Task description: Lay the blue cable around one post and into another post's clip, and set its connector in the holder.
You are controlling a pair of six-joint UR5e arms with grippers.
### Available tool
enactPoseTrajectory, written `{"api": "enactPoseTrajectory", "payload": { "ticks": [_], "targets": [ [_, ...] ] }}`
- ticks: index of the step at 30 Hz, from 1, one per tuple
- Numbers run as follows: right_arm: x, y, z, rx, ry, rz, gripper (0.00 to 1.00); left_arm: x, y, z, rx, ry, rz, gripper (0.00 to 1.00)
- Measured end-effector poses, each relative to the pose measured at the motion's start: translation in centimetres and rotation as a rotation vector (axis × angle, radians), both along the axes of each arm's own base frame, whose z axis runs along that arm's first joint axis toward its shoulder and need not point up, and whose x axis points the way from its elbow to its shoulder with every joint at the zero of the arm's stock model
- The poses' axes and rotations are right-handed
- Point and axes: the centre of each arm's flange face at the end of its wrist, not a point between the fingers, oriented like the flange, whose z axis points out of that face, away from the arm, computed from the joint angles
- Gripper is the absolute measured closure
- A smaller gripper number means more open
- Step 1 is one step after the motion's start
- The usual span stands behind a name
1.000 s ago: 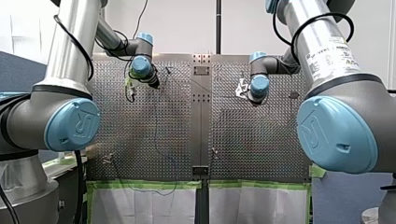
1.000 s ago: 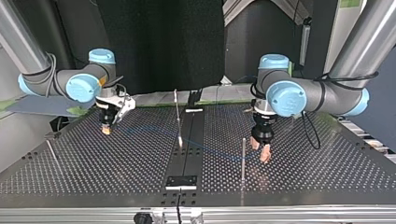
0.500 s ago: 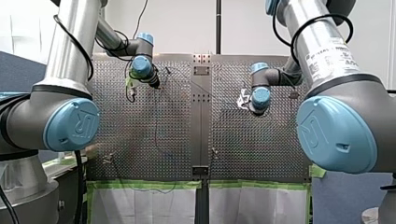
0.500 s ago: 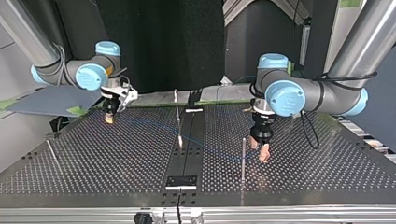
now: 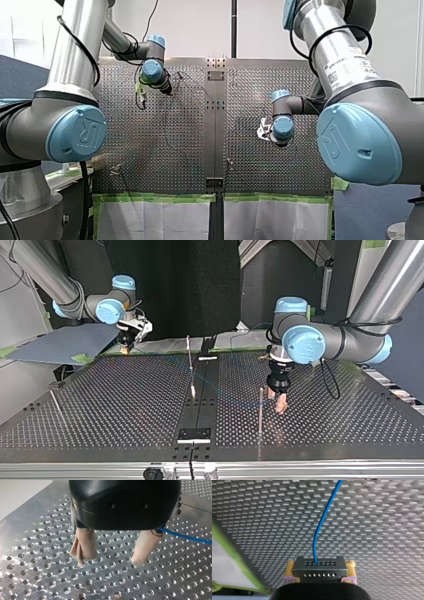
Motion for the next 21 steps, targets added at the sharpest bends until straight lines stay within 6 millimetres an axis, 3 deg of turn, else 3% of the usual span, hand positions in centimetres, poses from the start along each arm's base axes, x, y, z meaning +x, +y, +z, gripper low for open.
{"api": "enactPoseTrajectory", "payload": {
  "ticks": [7,21],
  "targets": [
    [-0.1,2.1,-5.1,0.053,0.017,0.009,0.72,0.0,-0.1,0.0,-0.001,0.000,-0.002,0.00],
    [-3.7,6.3,-15.3,0.159,0.014,-0.089,0.70,-0.1,-0.2,0.0,0.000,0.000,-0.003,0.00]
  ]
}}
